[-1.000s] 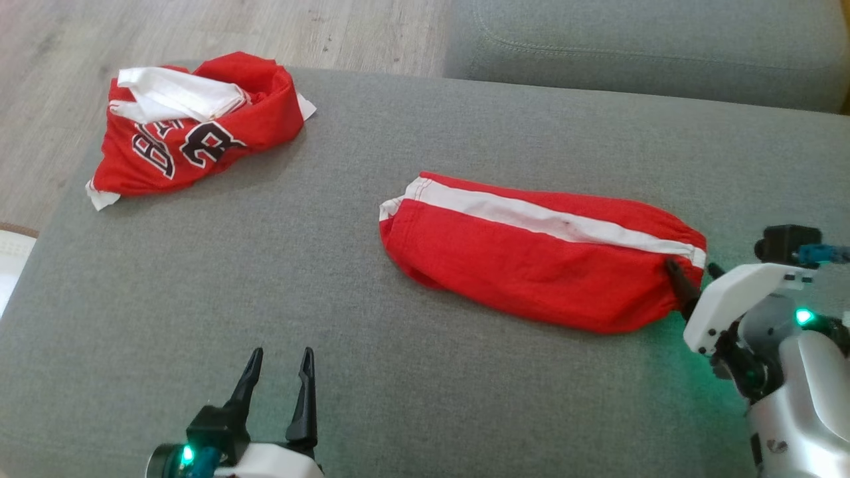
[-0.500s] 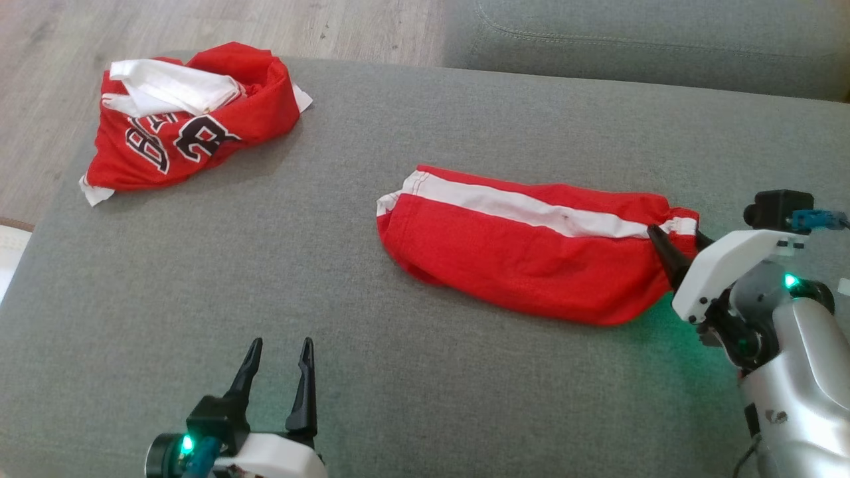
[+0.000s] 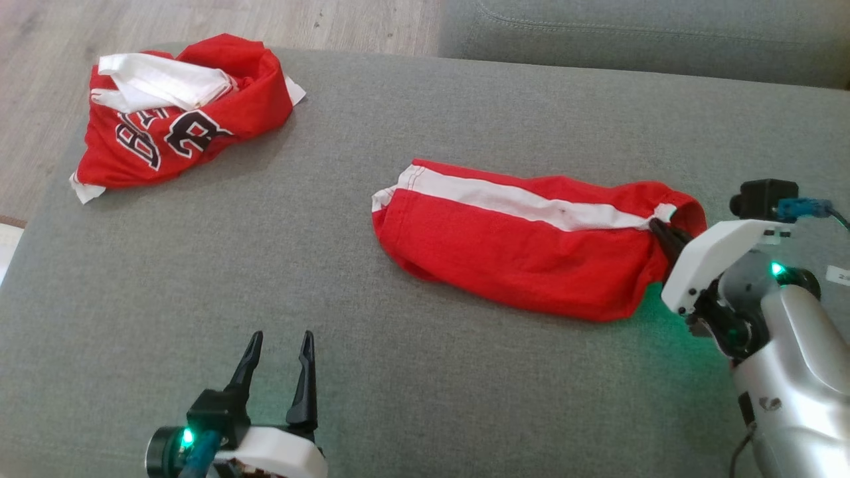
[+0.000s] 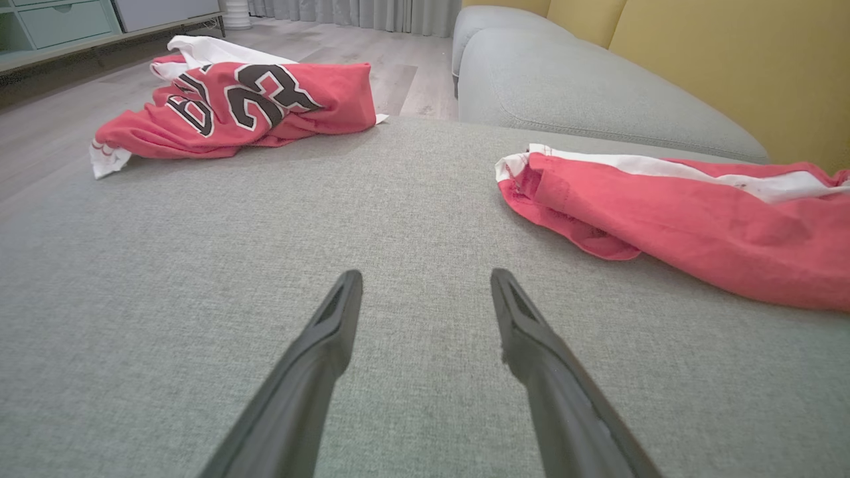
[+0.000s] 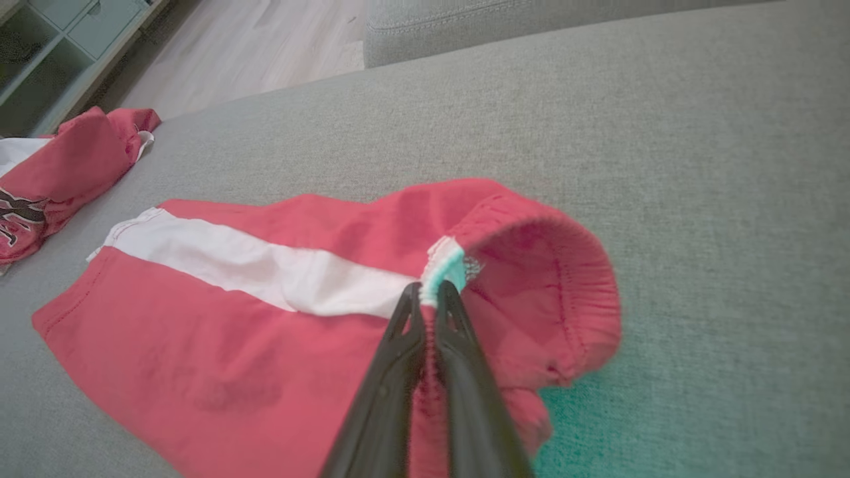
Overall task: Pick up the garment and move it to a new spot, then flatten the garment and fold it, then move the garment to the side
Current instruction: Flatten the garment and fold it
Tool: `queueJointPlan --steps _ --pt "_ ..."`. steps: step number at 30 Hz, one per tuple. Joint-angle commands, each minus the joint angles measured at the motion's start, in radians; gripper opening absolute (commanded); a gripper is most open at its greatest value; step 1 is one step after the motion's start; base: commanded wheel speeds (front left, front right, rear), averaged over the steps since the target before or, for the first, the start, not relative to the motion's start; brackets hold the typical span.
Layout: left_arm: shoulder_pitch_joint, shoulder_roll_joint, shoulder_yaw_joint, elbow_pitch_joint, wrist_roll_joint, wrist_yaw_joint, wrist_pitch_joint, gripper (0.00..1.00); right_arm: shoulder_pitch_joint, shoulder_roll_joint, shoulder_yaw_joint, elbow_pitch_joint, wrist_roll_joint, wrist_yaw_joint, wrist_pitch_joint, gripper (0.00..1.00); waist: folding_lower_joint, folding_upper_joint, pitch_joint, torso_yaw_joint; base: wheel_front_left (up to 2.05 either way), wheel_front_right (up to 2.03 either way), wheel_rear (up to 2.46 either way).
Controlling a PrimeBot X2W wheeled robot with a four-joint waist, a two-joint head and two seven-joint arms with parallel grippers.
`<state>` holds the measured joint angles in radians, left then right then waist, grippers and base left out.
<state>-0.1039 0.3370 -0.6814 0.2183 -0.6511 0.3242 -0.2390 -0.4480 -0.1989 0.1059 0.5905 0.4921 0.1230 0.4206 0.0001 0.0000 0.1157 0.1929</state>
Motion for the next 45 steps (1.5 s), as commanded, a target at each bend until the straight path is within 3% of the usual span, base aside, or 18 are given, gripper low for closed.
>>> queueJointPlan --steps 1,11,15,20,29,38,45 --pt "-0.049 0.011 0.029 -0.023 0.006 -0.004 -0.008 1.00 -0.047 -0.011 0.029 -0.030 0.009 0.008 -0.021 0.00 -0.0001 0.0000 0.000 -0.002 0.00 0.00 0.00" --pt "-0.167 -0.012 0.021 -0.033 -0.002 -0.054 0.026 1.00 0.075 -0.121 0.138 -0.199 0.056 0.008 -0.009 0.00 -0.0001 0.0000 0.012 -0.049 0.00 0.00 0.00" --pt "-0.292 -0.050 -0.004 0.019 -0.013 -0.097 0.113 1.00 0.115 -0.153 0.135 -0.276 0.054 0.008 0.004 0.00 -0.0001 0.0000 0.033 -0.078 0.00 0.00 0.00" --pt "-0.470 -0.123 -0.019 0.180 -0.051 -0.147 0.246 1.00 0.108 -0.147 0.145 -0.335 0.048 0.008 0.026 0.00 -0.0001 0.0000 0.073 -0.120 0.00 0.00 0.00" --pt "-0.665 -0.172 0.015 0.461 -0.112 -0.159 0.391 1.00 0.029 -0.113 0.198 -0.343 0.026 0.008 0.031 0.00 -0.0001 0.0000 0.151 -0.181 0.00 0.00 0.00" --pt "-0.761 -0.201 0.022 0.568 -0.138 -0.176 0.454 1.00 0.003 -0.117 0.206 -0.324 0.031 0.008 0.007 0.00 -0.0001 0.0000 0.186 -0.187 0.00 0.00 0.00" --pt "-0.791 -0.230 0.021 0.580 -0.168 -0.217 0.475 1.00 -0.003 -0.120 0.206 -0.311 0.035 0.008 -0.005 0.00 -0.0001 0.0000 0.193 -0.184 0.00 0.00 0.00"
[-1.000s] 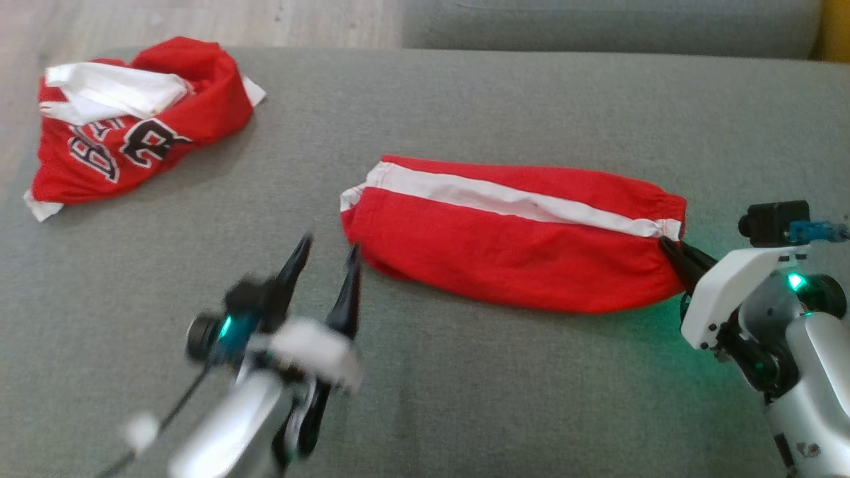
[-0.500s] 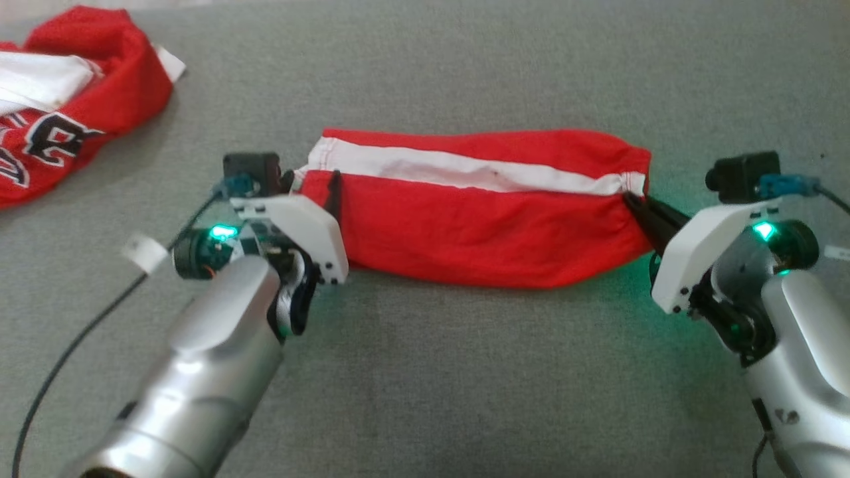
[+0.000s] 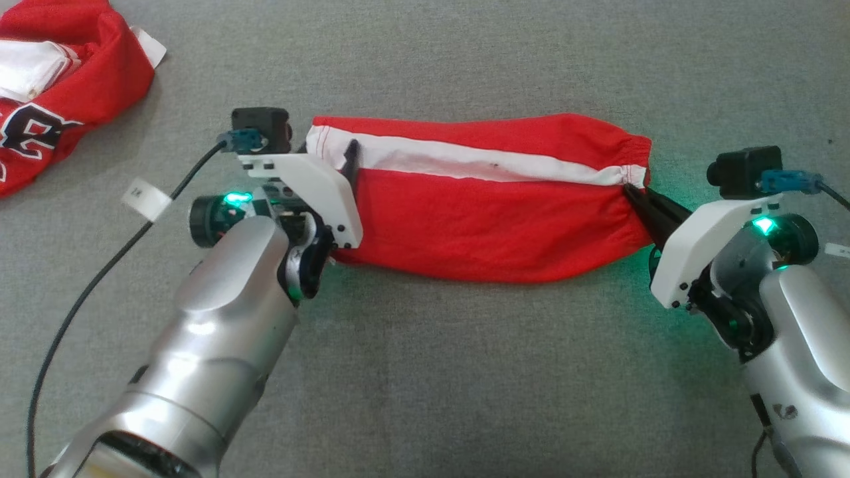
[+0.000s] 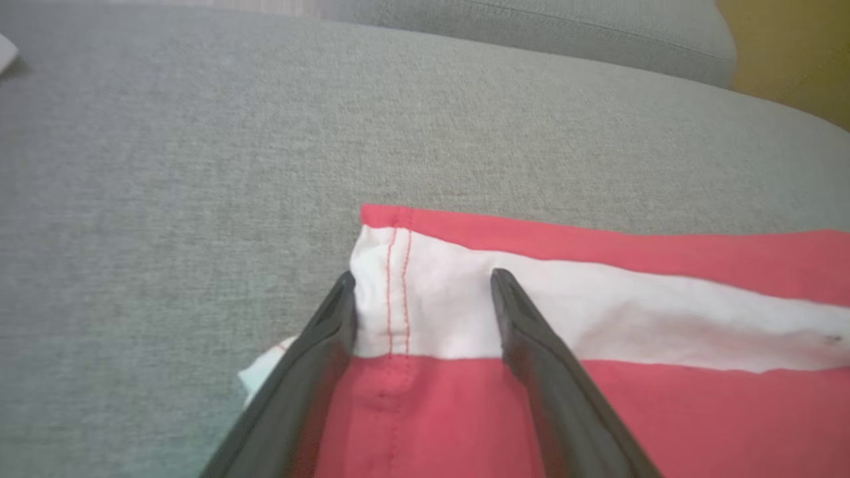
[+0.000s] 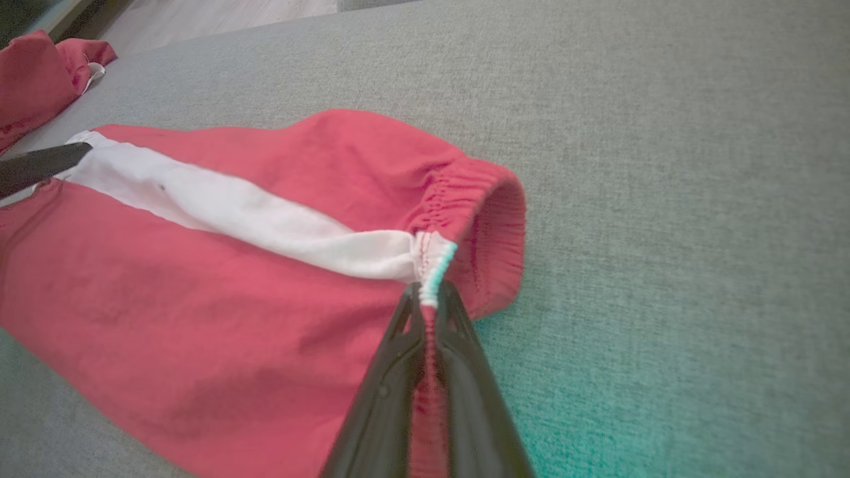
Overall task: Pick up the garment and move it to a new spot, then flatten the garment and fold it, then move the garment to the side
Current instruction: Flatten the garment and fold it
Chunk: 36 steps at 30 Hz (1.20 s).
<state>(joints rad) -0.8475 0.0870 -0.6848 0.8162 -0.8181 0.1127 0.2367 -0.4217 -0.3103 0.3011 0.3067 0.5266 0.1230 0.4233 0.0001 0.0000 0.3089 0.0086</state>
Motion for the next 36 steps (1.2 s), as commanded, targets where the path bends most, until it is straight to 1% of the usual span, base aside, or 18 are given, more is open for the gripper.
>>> queueJointPlan --steps 1,6,10,14,15,16,17,18,19,20,22,24,28,29,30,36 --pt "-0.050 0.018 0.021 -0.015 -0.002 -0.008 0.005 1.00 -0.030 -0.009 0.011 -0.026 0.000 0.008 -0.009 0.00 -0.0001 0.0000 0.000 0.000 0.00 0.00 0.00" --pt "-0.062 0.019 0.018 -0.009 0.006 -0.002 -0.014 1.00 -0.034 -0.007 0.014 -0.024 0.000 0.008 -0.015 0.00 -0.0001 0.0000 0.003 -0.001 0.00 0.00 0.00" --pt "-0.064 0.009 0.019 -0.034 0.005 -0.005 -0.046 1.00 -0.028 -0.008 0.008 -0.020 -0.002 0.008 -0.020 0.00 -0.0001 0.0000 0.004 0.005 0.00 0.00 0.00" --pt "-0.056 0.004 0.007 -0.055 0.011 0.001 -0.054 1.00 -0.021 -0.009 0.003 -0.015 -0.003 0.008 -0.024 0.00 -0.0001 0.0000 0.001 0.011 0.00 0.00 0.00" --pt "-0.053 0.004 0.004 -0.059 0.012 0.002 -0.054 0.95 -0.020 -0.009 0.002 -0.014 -0.003 0.008 -0.025 0.00 -0.0001 0.0000 -0.001 0.012 0.00 0.00 0.00" --pt "-0.051 0.005 0.001 -0.063 0.013 0.003 -0.052 0.86 -0.019 -0.009 0.002 -0.013 -0.004 0.008 -0.025 0.00 -0.0001 0.0000 -0.002 0.013 0.00 0.00 0.00" --pt "-0.048 0.006 -0.002 -0.064 0.015 0.007 -0.048 0.76 -0.018 -0.008 0.002 -0.012 -0.004 0.008 -0.025 0.00 -0.0001 0.0000 -0.003 0.014 0.00 0.00 0.00" --pt "-0.045 0.009 -0.006 -0.065 0.017 0.011 -0.043 0.62 -0.018 -0.006 0.002 -0.011 -0.005 0.008 -0.025 0.00 -0.0001 0.0000 -0.005 0.014 0.00 0.00 0.00" --pt "-0.045 0.009 -0.006 -0.065 0.017 0.011 -0.043 0.62 -0.018 -0.006 0.002 -0.011 -0.005 0.008 -0.025 0.00 -0.0001 0.0000 -0.005 0.014 0.00 0.00 0.00" --pt "-0.043 0.012 -0.009 -0.064 0.020 0.016 -0.039 0.52 -0.018 -0.005 0.003 -0.010 -0.005 0.008 -0.026 0.00 -0.0001 0.0000 -0.006 0.013 0.00 0.00 0.00" --pt "-0.038 0.020 -0.015 -0.060 0.025 0.025 -0.028 0.41 -0.017 -0.002 0.007 -0.009 -0.005 0.008 -0.026 0.00 -0.0001 0.0000 -0.010 0.012 0.00 0.00 0.00" --pt "-0.033 0.026 -0.021 -0.056 0.027 0.031 -0.019 0.38 -0.018 0.000 0.011 -0.008 -0.003 0.008 -0.027 0.00 -0.0001 0.0000 -0.012 0.010 0.00 0.00 0.00" --pt "-0.020 0.033 -0.027 -0.043 0.023 0.038 0.003 0.22 -0.019 0.002 0.018 -0.005 -0.001 0.008 -0.030 0.00 -0.0001 0.0000 -0.020 0.007 0.00 0.00 0.00" --pt "-0.018 0.035 -0.028 -0.040 0.023 0.037 0.005 0.13 -0.019 0.003 0.020 -0.004 0.000 0.008 -0.032 0.00 -0.0001 0.0000 -0.021 0.005 0.00 0.00 0.00" --pt "-0.016 0.038 -0.029 -0.038 0.023 0.037 0.005 0.00 -0.019 0.003 0.021 -0.004 0.001 0.008 -0.034 0.00 -0.0001 0.0000 -0.023 0.004 0.00 0.00 0.00" --pt "-0.009 0.036 -0.014 -0.044 0.007 0.034 -0.023 0.00 -0.023 0.003 0.014 -0.002 0.003 0.008 -0.061 0.00 -0.0001 0.0000 -0.033 0.004 0.00 0.00 0.00"
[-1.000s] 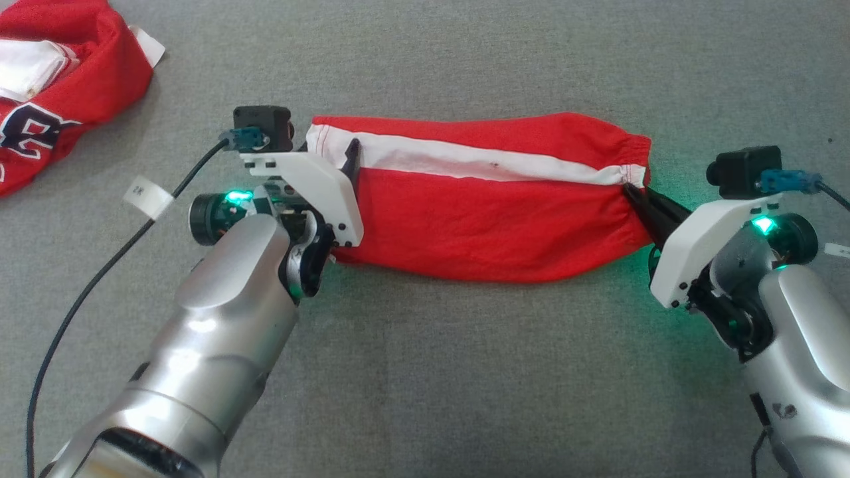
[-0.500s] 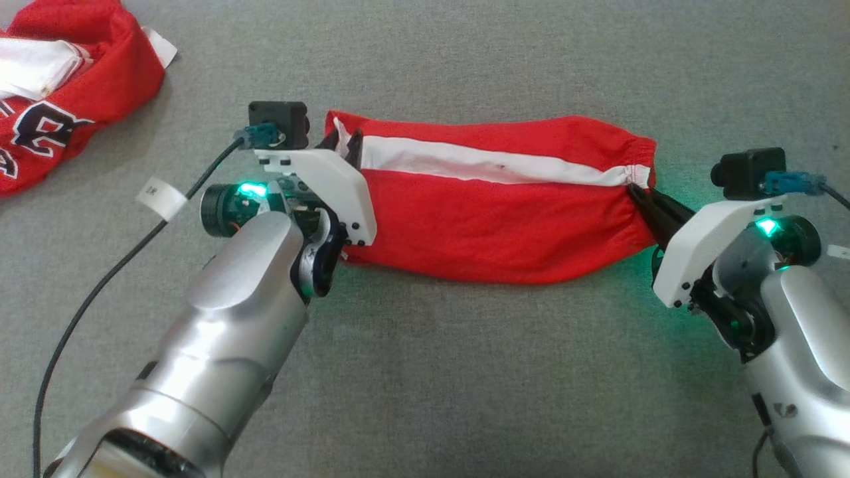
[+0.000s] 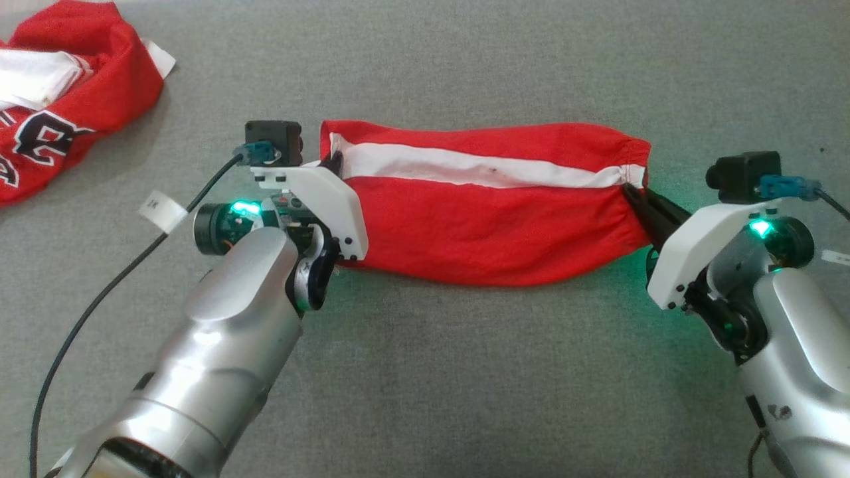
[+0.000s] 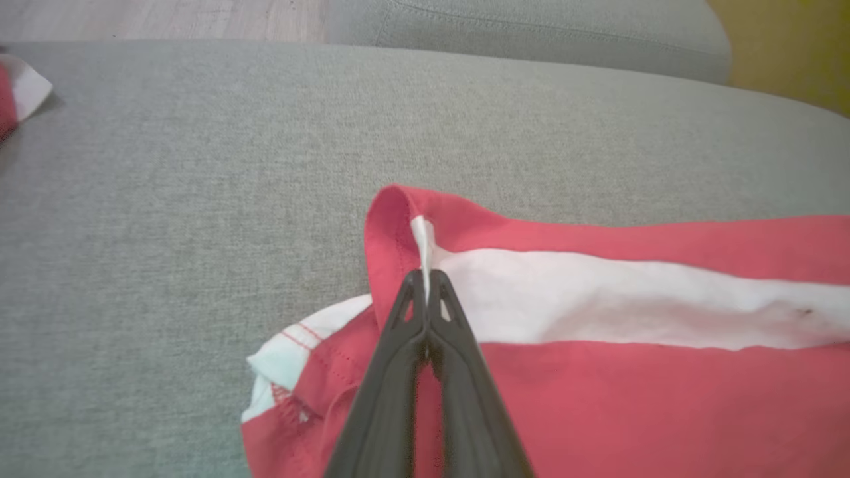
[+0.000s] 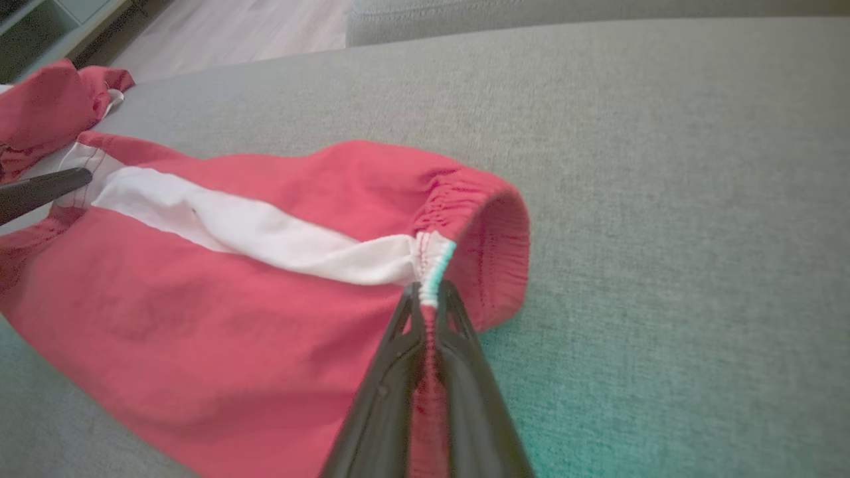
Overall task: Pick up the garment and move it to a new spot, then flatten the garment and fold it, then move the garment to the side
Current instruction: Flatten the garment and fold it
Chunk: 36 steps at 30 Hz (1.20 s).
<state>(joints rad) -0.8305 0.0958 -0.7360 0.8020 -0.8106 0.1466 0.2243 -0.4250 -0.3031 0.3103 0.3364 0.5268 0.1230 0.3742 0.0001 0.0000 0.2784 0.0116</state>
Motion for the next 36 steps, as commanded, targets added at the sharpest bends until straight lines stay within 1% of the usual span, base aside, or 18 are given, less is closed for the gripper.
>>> queueJointPlan --steps 1,3,6,9,13,16,21,26,27,28,30,33,34,36 --pt "-0.025 0.028 0.040 -0.033 -0.001 0.000 -0.020 0.00 -0.020 -0.003 0.003 -0.032 0.003 0.008 -0.018 0.00 -0.0001 0.0000 -0.008 0.002 0.00 0.00 0.00" --pt "-0.023 0.030 0.041 -0.041 -0.001 -0.007 -0.036 0.00 -0.021 -0.004 -0.002 -0.033 0.002 0.008 -0.033 0.00 -0.0001 0.0000 -0.021 0.005 0.00 0.00 0.00" --pt "-0.012 0.030 0.068 -0.068 -0.029 -0.026 -0.070 0.00 -0.023 -0.007 -0.015 -0.037 -0.004 0.008 -0.066 0.00 -0.0001 0.0000 -0.054 0.014 0.00 0.00 0.00" --pt "-0.004 0.047 0.081 -0.103 -0.037 -0.037 -0.090 0.00 -0.020 -0.013 -0.031 -0.040 -0.009 0.008 -0.091 0.00 -0.0001 0.0000 -0.094 0.026 0.00 0.00 0.00" --pt "0.012 0.079 0.100 -0.176 -0.038 -0.032 -0.121 0.00 -0.008 -0.021 -0.050 -0.068 -0.012 0.008 -0.113 0.00 -0.0001 0.0000 -0.159 0.043 0.00 0.00 0.00" --pt "0.031 0.111 0.118 -0.257 -0.046 -0.022 -0.129 0.00 0.008 -0.028 -0.057 -0.115 -0.017 0.008 -0.117 0.00 -0.0001 0.0000 -0.206 0.050 0.00 0.00 0.00" --pt "0.062 0.182 0.148 -0.458 -0.045 0.020 -0.117 0.00 0.047 -0.044 -0.089 -0.246 -0.046 0.008 -0.116 0.00 -0.0001 0.0000 -0.285 0.054 0.00 0.00 0.00" --pt "0.080 0.260 0.193 -0.717 -0.049 0.076 -0.079 0.00 0.086 -0.050 -0.157 -0.440 -0.087 0.008 -0.078 0.00 -0.0001 0.0000 -0.329 0.047 0.00 0.00 0.00" --pt "0.081 0.278 0.201 -0.766 -0.044 0.090 -0.071 0.00 0.094 -0.048 -0.172 -0.484 -0.098 0.008 -0.065 0.00 -0.0001 0.0000 -0.335 0.045 0.00 0.00 0.00" --pt "0.081 0.278 0.201 -0.766 -0.044 0.090 -0.071 0.00 0.094 -0.048 -0.172 -0.484 -0.098 0.008 -0.065 0.00 -0.0001 0.0000 -0.335 0.045 0.00 0.00 0.00" --pt "0.079 0.310 0.215 -0.856 -0.032 0.116 -0.054 0.00 0.107 -0.045 -0.199 -0.570 -0.119 0.008 -0.037 0.00 -0.0001 0.0000 -0.342 0.039 0.00 0.00 0.00" --pt "0.073 0.332 0.240 -0.973 -0.035 0.150 -0.030 0.00 0.114 -0.039 -0.230 -0.681 -0.143 0.008 0.010 0.00 -0.0001 0.0000 -0.343 0.031 0.00 0.00 0.00" --pt "0.065 0.352 0.246 -1.020 -0.027 0.169 -0.009 0.00 0.111 -0.036 -0.241 -0.735 -0.151 0.008 0.042 0.00 -0.0001 0.0000 -0.338 0.026 0.00 0.00 0.00" --pt "0.059 0.368 0.250 -1.045 -0.022 0.183 0.012 0.00 0.101 -0.033 -0.243 -0.767 -0.155 0.008 0.069 0.00 -0.0001 0.0000 -0.324 0.017 0.00 0.00 0.00"
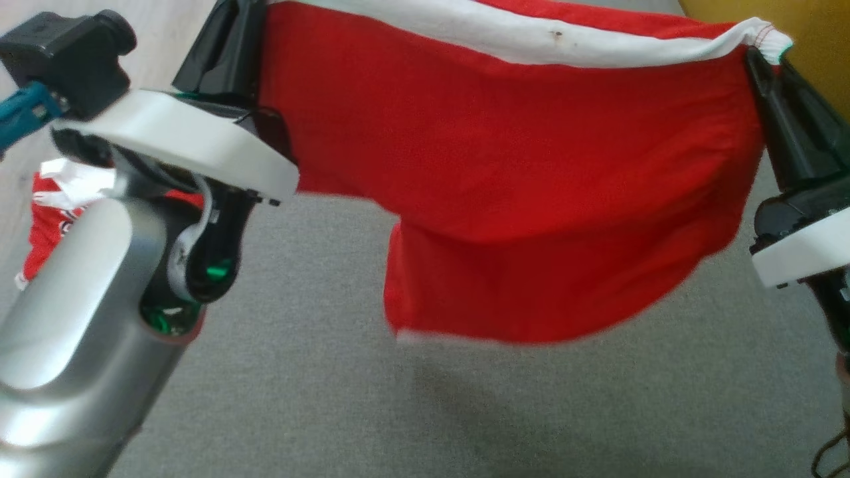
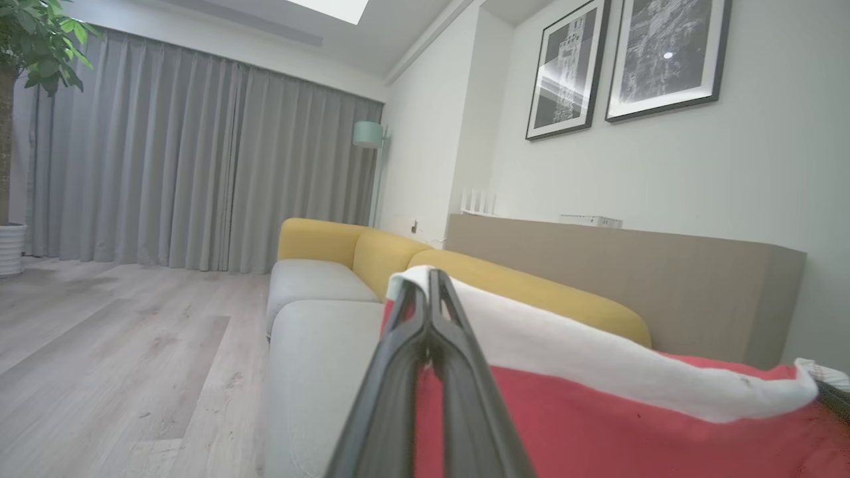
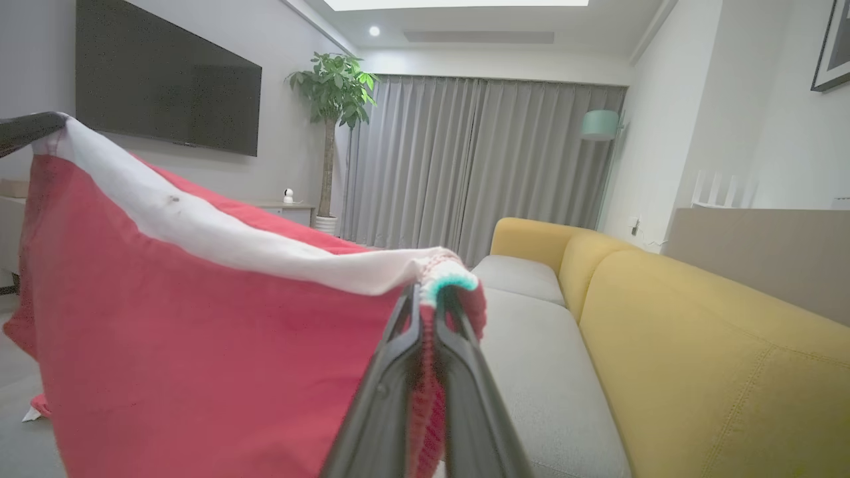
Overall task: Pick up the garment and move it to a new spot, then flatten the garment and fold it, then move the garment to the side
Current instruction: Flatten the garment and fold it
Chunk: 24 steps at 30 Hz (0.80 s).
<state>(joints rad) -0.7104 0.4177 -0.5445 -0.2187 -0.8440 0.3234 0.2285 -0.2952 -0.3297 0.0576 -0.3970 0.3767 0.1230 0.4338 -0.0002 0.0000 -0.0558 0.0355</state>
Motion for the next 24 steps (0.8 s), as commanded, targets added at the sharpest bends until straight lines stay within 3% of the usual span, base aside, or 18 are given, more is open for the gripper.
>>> queueJointPlan --steps 1,7,12,16,19,24 --pt "-0.063 0.056 0.058 -0.030 0.014 0.011 0.020 0.00 -0.036 -0.006 0.014 -0.039 -0.007 0.008 0.020 0.00 0.0002 0.0000 0.019 -0.013 0.00 0.00 0.00" --pt "-0.093 0.079 0.052 0.008 0.024 0.014 0.055 0.00 -0.133 -0.019 0.095 0.057 0.013 0.008 0.055 0.00 0.0002 0.0000 0.111 -0.039 0.00 0.00 0.00" --pt "-0.214 0.090 0.036 0.130 0.076 -0.019 0.064 0.00 -0.331 -0.002 0.150 0.233 0.008 0.008 0.005 0.00 0.0002 0.0000 0.224 -0.059 0.00 0.00 0.00" --pt "-0.371 0.073 0.036 0.251 0.138 -0.057 0.010 0.00 -0.547 0.037 0.164 0.422 -0.052 0.008 -0.106 0.00 0.0002 0.0000 0.293 -0.066 0.00 0.00 0.00" --pt "-0.481 0.026 0.052 0.340 0.163 -0.075 -0.071 0.00 -0.702 0.068 0.155 0.562 -0.144 0.008 -0.223 0.00 0.0002 0.0000 0.334 -0.061 0.00 0.00 0.00" --pt "-0.561 -0.034 0.046 0.463 0.185 -0.109 -0.174 0.00 -0.854 0.129 0.154 0.771 -0.261 0.008 -0.374 0.00 0.0002 0.0000 0.411 -0.039 0.00 0.00 0.00"
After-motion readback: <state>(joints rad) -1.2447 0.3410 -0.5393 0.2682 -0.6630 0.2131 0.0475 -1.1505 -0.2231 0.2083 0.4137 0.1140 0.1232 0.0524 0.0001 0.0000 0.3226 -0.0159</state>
